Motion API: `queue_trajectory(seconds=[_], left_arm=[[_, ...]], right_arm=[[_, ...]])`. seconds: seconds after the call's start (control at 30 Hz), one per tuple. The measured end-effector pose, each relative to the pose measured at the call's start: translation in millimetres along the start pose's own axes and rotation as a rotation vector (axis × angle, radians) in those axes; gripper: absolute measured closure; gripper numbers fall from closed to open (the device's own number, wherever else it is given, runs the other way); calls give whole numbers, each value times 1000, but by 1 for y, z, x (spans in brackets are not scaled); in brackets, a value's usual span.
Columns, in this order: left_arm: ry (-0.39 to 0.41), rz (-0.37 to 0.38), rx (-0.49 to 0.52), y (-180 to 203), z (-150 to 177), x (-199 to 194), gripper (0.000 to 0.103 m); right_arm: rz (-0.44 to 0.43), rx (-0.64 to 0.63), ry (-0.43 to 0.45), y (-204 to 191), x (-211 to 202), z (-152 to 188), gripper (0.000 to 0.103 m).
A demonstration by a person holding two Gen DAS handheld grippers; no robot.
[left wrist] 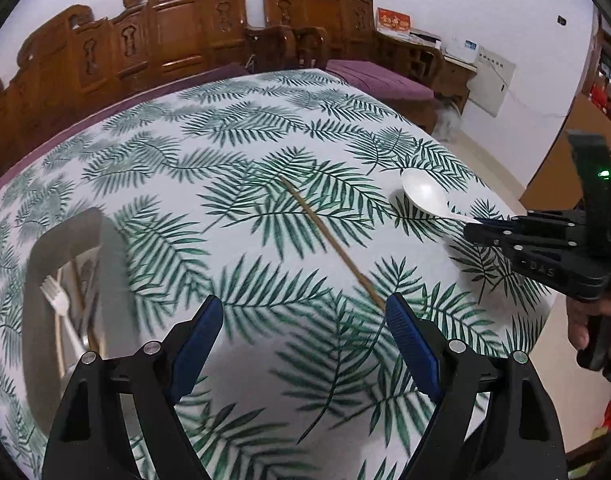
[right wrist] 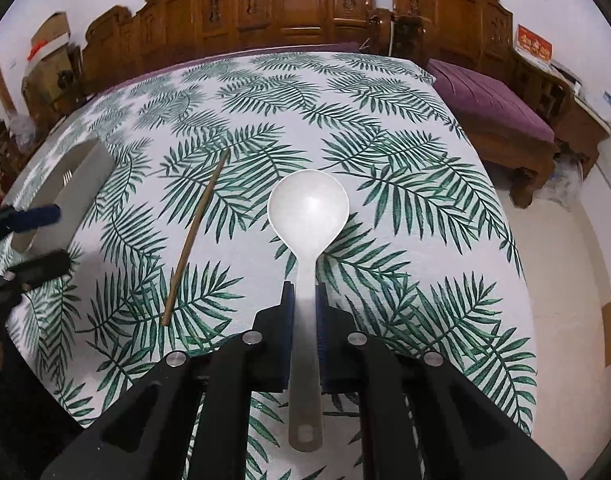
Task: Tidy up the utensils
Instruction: 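Grasp the white plastic spoon by its handle with the right gripper, then grasp the wooden chopstick with the left gripper while the right gripper holds the spoon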
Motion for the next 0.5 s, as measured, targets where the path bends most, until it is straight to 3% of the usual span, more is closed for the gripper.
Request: queue_trajectory(seconds=[0.27,0.33,0.5], left_arm=[[-39,10,17,20,-16,37,41],[-50,12,19,24,-19,44,54],[-81,46,8,33,-24,63,71]], right_arm=[[-18,33,-4,9,2,4,91],[-25,37,-9,9,3,5,91],[-25,46,-13,12,4,6,91]])
Point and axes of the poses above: each gripper's, at about its wrist camera, not at the fingertips, and x roughly the way its jaws point, y to its right, z to its underside, the point moved 7 cm from there along x, roughly the way its jaws point, and after that the axes turned 2 degrees about z, right-handed, at the moved point
